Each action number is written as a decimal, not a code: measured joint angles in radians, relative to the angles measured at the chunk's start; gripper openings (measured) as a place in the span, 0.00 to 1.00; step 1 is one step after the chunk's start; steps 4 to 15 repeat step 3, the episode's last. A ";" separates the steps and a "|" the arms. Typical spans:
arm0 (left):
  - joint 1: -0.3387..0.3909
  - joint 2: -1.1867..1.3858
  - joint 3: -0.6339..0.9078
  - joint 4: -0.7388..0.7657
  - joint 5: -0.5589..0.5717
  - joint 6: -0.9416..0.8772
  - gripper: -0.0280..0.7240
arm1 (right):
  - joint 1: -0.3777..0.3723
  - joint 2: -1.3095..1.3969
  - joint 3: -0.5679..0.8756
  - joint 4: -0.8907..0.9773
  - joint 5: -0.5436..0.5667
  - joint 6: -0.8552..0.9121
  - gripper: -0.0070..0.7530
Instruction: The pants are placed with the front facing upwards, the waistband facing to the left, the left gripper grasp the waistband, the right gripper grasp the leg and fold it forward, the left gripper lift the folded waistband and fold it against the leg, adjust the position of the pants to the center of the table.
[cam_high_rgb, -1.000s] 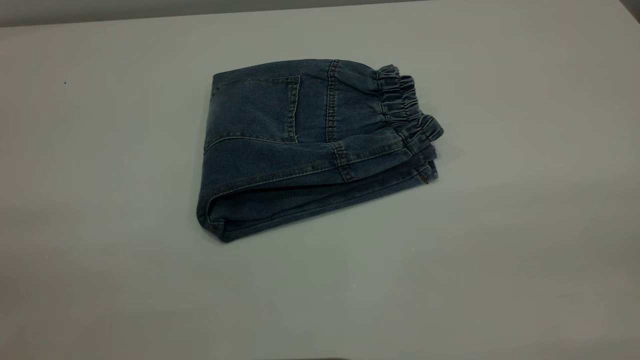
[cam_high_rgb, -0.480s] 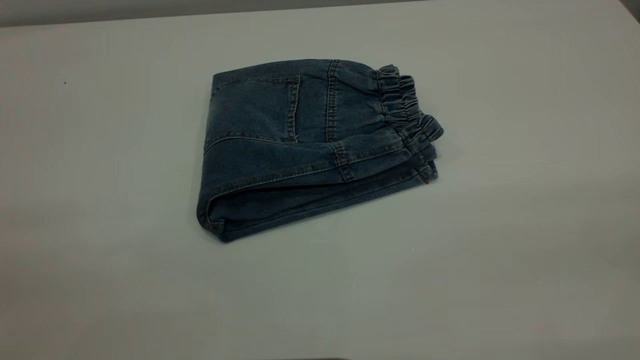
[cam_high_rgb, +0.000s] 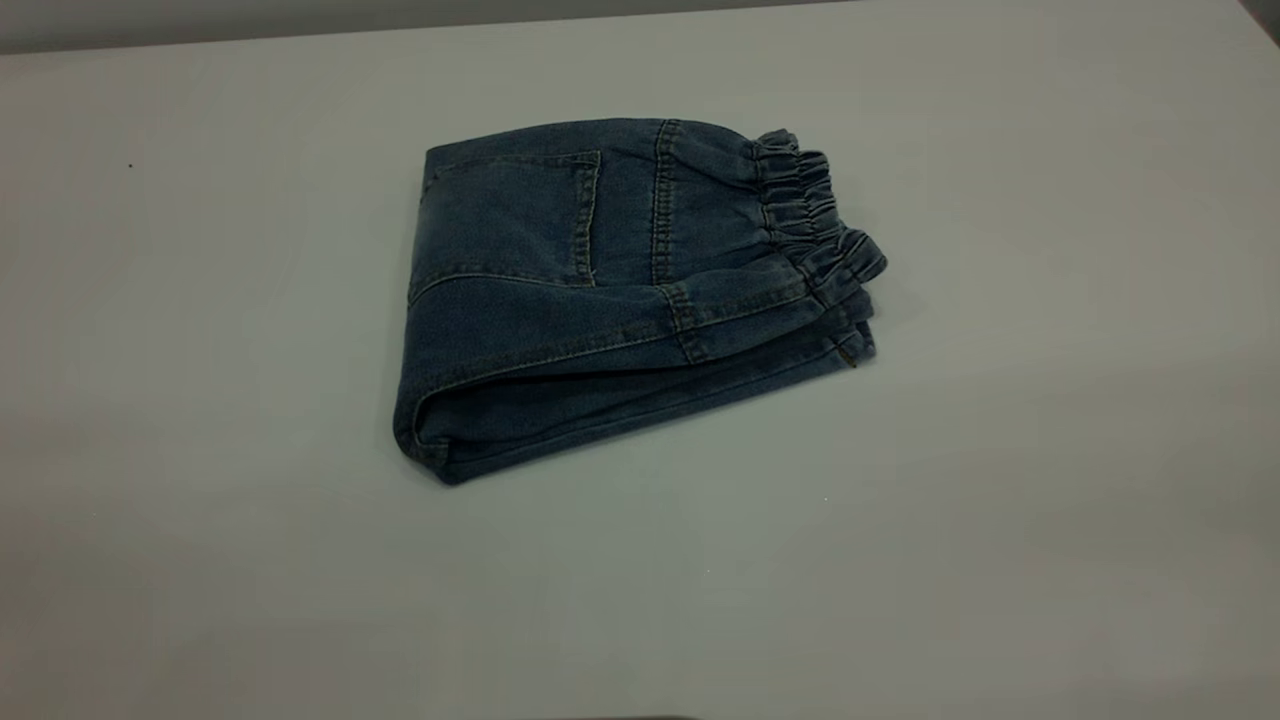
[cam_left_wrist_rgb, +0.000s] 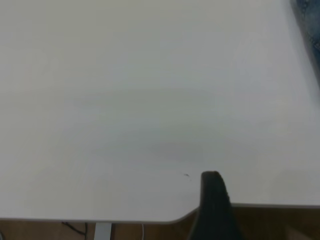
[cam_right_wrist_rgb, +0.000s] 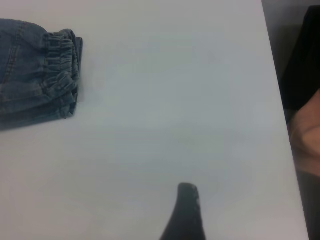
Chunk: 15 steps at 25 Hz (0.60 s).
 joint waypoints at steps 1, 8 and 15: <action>0.000 0.000 0.000 0.000 0.000 0.000 0.64 | 0.000 0.000 0.000 0.000 0.000 0.000 0.72; 0.000 0.000 0.000 0.000 0.000 0.000 0.64 | 0.000 0.000 0.000 0.000 0.000 0.000 0.72; 0.000 0.000 0.000 0.000 0.000 0.000 0.64 | 0.000 0.000 0.000 0.000 0.000 0.000 0.72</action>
